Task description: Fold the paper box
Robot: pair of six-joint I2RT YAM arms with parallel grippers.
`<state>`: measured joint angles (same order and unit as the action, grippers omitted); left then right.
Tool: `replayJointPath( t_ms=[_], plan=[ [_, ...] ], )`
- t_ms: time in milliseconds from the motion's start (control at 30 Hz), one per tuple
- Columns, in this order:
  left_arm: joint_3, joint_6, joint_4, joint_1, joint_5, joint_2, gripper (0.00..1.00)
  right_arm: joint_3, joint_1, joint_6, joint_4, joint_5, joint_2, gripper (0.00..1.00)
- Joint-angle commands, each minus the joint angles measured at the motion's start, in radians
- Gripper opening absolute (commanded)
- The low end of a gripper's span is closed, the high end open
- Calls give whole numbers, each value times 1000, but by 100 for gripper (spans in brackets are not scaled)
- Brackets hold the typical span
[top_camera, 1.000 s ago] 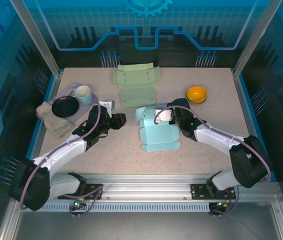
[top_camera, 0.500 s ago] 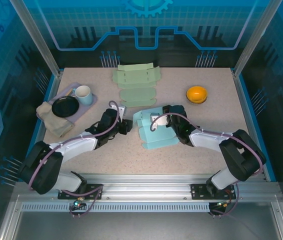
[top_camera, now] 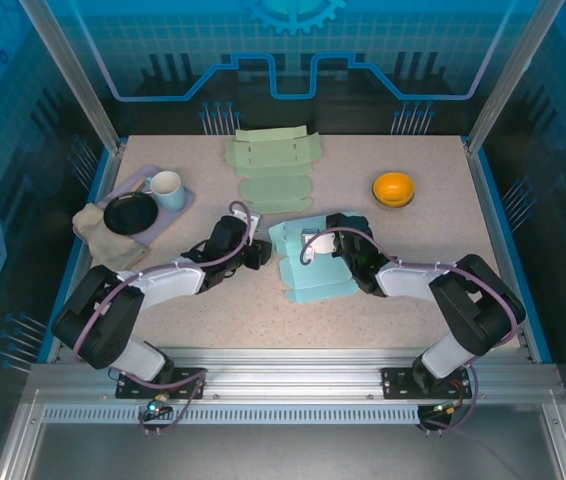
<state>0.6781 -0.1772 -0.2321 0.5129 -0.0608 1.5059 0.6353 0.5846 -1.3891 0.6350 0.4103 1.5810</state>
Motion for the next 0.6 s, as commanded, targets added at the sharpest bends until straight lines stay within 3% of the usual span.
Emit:
replayJointPath(
  t_ms=[0,567],
  plan=[
    [39,2,-61,12,56,23,46,-20,14,-16,26,4,29,0],
    [98,-39,-76,87,54,95,46,-20,16,0,27,11,52,0]
  ],
)
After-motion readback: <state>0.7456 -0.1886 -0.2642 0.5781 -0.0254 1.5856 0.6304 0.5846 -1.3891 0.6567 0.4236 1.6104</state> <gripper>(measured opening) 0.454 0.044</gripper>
